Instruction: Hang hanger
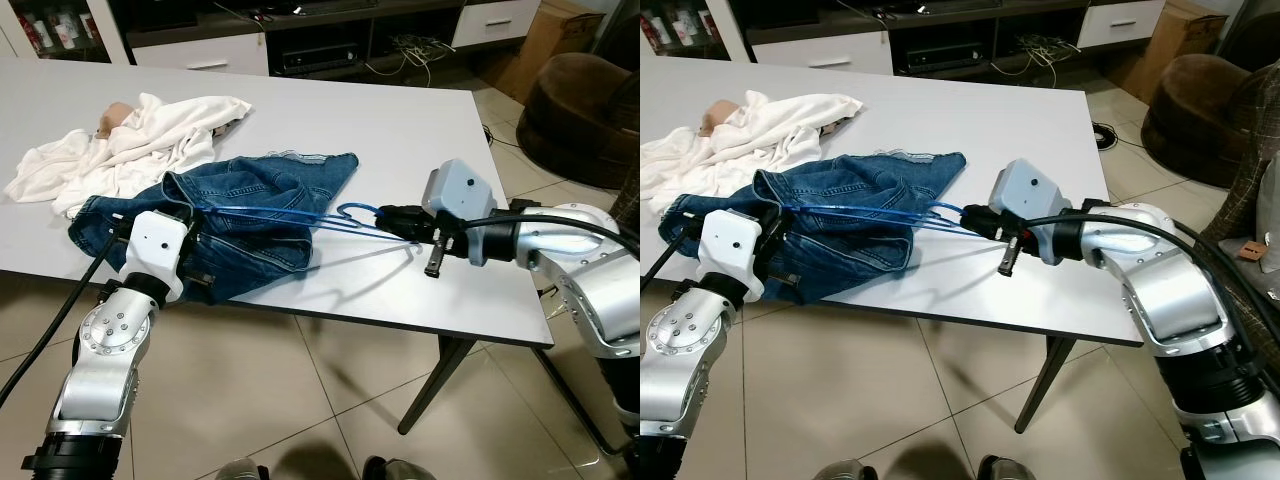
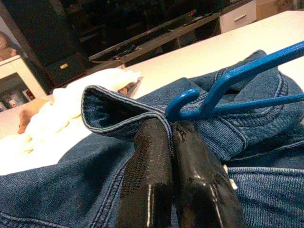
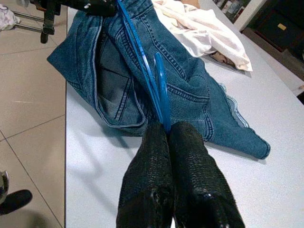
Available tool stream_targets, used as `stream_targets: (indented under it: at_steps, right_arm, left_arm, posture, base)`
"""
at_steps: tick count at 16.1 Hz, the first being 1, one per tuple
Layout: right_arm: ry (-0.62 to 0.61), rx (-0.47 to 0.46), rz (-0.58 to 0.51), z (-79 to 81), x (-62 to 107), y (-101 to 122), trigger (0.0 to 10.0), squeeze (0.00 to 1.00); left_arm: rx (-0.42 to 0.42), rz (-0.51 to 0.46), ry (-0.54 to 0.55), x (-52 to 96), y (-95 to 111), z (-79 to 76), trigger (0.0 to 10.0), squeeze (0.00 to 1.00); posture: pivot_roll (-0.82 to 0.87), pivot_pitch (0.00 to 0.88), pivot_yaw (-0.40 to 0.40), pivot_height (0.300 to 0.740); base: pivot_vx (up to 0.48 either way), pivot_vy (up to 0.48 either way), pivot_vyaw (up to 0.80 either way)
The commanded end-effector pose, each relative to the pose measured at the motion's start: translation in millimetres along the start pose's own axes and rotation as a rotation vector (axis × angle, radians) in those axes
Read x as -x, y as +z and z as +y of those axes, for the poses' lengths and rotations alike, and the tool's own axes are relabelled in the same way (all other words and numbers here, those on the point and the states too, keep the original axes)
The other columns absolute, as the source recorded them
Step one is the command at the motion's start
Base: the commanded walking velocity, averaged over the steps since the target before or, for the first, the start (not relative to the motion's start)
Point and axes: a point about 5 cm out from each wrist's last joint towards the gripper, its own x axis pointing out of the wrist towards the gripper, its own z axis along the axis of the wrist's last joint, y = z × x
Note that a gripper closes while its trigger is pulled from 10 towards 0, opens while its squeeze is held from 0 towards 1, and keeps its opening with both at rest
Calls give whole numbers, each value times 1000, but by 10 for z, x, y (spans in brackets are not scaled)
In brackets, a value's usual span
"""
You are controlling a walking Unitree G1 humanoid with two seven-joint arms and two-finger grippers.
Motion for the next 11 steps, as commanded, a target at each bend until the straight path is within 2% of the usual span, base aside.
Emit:
stream_targets:
  at_steps: [1,4,7,11]
  right_arm:
    - [30,30,-28,40,-57,112,10000,0]
    - [32,24,-39,59,-134,137,10000,0]
    - [-40,-7,-32,-22,-214,126,10000,0]
    - [-94,-28,-11,-123,-163,80,10000,0]
  left_arm:
    - [-21,-33,-19,-17,61,-25,0,0]
    - [-52,-64,-52,-25,104,-49,0,0]
    - [-104,-124,-123,-14,184,-152,0,0]
    - [-99,-115,-112,11,143,-151,0,0]
  posture:
    - [-37,21,26,740]
    - [-38,24,26,740]
    - [-36,24,23,740]
    - [-34,25,19,740]
  base:
    - [0,0,0]
    - [0,0,0]
    - [0,0,0]
    - [0,0,0]
